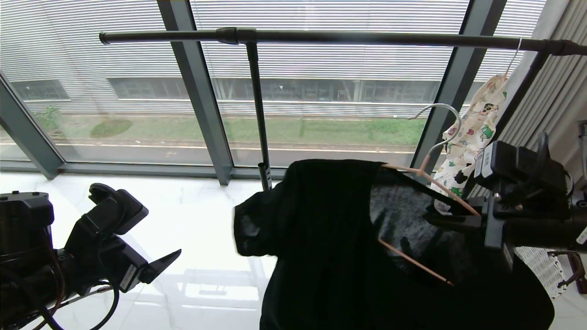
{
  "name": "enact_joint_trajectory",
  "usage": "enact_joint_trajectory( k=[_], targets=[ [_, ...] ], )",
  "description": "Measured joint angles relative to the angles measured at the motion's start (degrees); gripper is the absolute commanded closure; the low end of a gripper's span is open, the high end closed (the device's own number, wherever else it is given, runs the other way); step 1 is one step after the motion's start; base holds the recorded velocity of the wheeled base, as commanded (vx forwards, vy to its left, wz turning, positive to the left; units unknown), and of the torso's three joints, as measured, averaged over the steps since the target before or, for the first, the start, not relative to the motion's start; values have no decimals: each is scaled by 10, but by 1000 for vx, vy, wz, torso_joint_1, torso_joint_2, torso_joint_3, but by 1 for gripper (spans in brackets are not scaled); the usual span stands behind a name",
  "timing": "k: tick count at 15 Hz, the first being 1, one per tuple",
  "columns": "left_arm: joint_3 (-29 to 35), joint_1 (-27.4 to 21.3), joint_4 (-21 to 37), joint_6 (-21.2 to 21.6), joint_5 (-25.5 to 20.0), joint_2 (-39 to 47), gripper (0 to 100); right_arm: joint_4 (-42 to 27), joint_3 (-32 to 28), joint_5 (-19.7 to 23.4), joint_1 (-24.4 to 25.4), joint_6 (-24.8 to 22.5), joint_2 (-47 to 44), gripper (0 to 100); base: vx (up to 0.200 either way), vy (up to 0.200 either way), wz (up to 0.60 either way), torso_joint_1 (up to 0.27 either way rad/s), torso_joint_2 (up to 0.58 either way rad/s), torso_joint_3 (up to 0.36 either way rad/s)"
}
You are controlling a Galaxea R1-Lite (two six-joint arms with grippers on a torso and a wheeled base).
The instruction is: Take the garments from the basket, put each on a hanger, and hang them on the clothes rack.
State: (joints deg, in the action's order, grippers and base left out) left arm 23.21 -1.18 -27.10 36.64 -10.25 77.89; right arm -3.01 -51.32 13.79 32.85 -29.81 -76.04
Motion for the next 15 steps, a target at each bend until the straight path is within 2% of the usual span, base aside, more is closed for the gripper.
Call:
enact_joint_trajectory(
  k=[1, 2, 3, 5, 6, 10, 15],
  targets=[
    [0, 7, 0, 0, 0, -7, 0, 0, 1, -32, -10, 44, 4, 100, 0, 0, 0, 0, 0, 0],
    [0, 16, 0, 0, 0, -15, 0, 1, -9, -82, -17, 94, 6, 100, 0, 0, 0, 0, 0, 0],
    [0, 24, 0, 0, 1, -22, 0, 4, -24, -111, -20, 126, 7, 100, 0, 0, 0, 0, 0, 0],
    [0, 32, 0, 0, 1, -33, 0, -6, -62, -129, -24, 158, 7, 100, 0, 0, 0, 0, 0, 0],
    [0, 33, 0, -1, 0, -37, 0, -24, -82, -132, -25, 163, 5, 100, 0, 0, 0, 0, 0, 0],
    [0, 29, 0, -1, -2, -49, 0, -89, -176, -137, -38, 165, -10, 100, 200, 0, 0, -3, 0, 4],
    [0, 27, 0, -1, -2, -56, 0, -91, -201, -137, -42, 165, -27, 100, 200, 0, 0, 6, 3, 0]
  ],
)
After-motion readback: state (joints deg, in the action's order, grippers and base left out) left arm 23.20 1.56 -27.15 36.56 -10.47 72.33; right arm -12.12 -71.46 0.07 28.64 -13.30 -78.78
